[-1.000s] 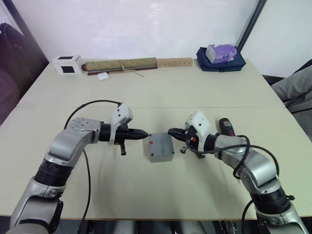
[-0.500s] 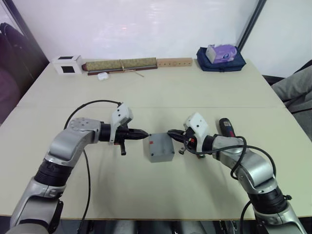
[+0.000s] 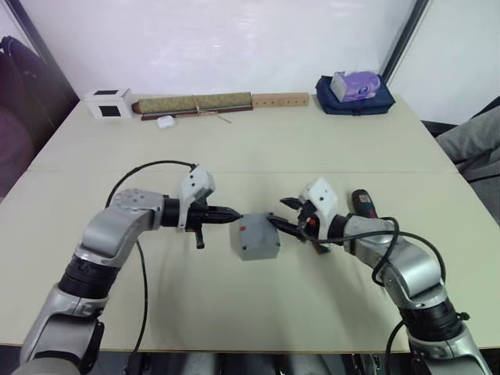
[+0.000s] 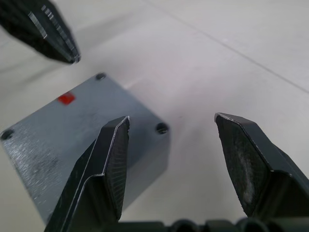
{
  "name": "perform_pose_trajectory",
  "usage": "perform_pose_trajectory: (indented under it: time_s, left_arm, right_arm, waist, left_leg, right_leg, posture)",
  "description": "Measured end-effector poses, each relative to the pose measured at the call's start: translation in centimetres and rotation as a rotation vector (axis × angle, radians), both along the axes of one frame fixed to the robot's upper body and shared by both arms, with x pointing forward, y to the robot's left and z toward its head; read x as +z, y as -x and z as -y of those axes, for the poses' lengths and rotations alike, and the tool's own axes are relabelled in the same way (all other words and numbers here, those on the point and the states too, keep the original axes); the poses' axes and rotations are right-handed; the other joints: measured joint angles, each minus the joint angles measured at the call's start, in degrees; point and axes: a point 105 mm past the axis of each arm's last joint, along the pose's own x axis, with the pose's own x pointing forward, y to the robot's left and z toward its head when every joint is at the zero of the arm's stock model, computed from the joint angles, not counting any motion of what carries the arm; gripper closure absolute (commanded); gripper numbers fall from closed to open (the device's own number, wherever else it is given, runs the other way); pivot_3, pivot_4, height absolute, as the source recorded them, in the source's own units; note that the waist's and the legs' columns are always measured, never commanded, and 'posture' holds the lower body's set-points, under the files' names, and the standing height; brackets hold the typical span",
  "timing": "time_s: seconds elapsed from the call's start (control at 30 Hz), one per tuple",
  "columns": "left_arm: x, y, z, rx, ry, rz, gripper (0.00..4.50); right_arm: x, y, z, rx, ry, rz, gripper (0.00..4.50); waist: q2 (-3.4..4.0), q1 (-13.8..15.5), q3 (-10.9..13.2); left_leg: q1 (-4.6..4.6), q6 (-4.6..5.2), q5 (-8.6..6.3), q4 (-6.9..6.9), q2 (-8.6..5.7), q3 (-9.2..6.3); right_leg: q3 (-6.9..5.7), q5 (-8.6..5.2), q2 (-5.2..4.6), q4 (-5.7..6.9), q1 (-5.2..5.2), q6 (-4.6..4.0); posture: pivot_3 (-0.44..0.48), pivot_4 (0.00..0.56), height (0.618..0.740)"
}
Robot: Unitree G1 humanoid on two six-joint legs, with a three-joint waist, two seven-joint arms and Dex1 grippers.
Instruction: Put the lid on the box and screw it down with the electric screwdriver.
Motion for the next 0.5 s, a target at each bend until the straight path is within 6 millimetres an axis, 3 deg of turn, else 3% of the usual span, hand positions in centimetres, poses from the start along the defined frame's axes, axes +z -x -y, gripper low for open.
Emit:
perform_pose_trajectory:
  time_s: [0.03, 0.13, 0.2, 0.23, 0.43, 0.5]
  left_arm:
    - [0.3, -0.1, 0.1, -0.002, 0.007, 0.005, 4.50]
    - [1.2, -0.2, 0.3, -0.010, 0.020, 0.017, 4.50]
    - [1.6, -0.2, 0.6, -0.022, 0.030, 0.027, 4.50]
    - [1.6, -0.2, 0.6, -0.024, 0.032, 0.026, 4.50]
    - [2.3, 0.2, 1.4, -0.080, 0.027, 0.050, 4.50]
    - [2.4, 0.4, 1.5, -0.097, 0.025, 0.058, 4.50]
  right_arm:
    - [0.5, -0.1, 0.4, -0.016, -0.020, -0.006, 1.59]
    - [1.6, -0.1, 1.4, -0.047, -0.051, -0.007, 0.99]
    - [2.5, 0.0, 3.1, -0.081, -0.052, -0.017, 0.26]
    - [2.8, 0.0, 3.6, -0.097, -0.054, -0.017, 0.11]
    - [5.3, 0.0, 9.1, -0.242, -0.010, -0.080, 0.11]
    - [5.9, 0.1, 9.9, -0.257, 0.000, -0.102, 0.11]
  waist:
    - [0.00, 0.01, 0.00]
    - [0.00, 0.09, 0.00]
    - [0.00, 0.20, 0.00]
    - [0.00, 0.14, 0.00]
    - [0.02, -0.07, 0.01]
    - [0.02, -0.13, 0.01]
  left_leg:
    - [0.00, 0.00, 0.00, 0.00, 0.00, 0.00]
    - [-0.01, 0.00, 0.00, 0.00, -0.01, 0.00]
    - [-0.01, 0.00, 0.00, 0.00, -0.03, 0.00]
    - [-0.01, 0.00, 0.00, 0.00, -0.03, 0.01]
    - [0.01, 0.00, 0.00, -0.02, -0.03, 0.02]
    - [0.01, 0.00, 0.00, -0.05, -0.03, 0.03]
  right_leg:
    - [0.00, 0.00, 0.00, 0.00, 0.00, 0.00]
    - [0.00, 0.00, -0.01, 0.00, 0.00, 0.00]
    - [0.00, 0.00, -0.06, -0.02, 0.02, 0.00]
    - [0.00, 0.00, -0.07, -0.02, 0.02, 0.00]
    - [0.01, 0.00, -0.01, -0.01, 0.01, 0.00]
    - [0.02, 0.00, 0.03, -0.02, 0.01, -0.01]
  posture:
    - [0.000, 0.150, 0.740]
    - [0.000, 0.150, 0.740]
    - [0.000, 0.150, 0.740]
    - [0.000, 0.150, 0.740]
    - [0.000, 0.150, 0.740]
    - [0.000, 0.150, 0.740]
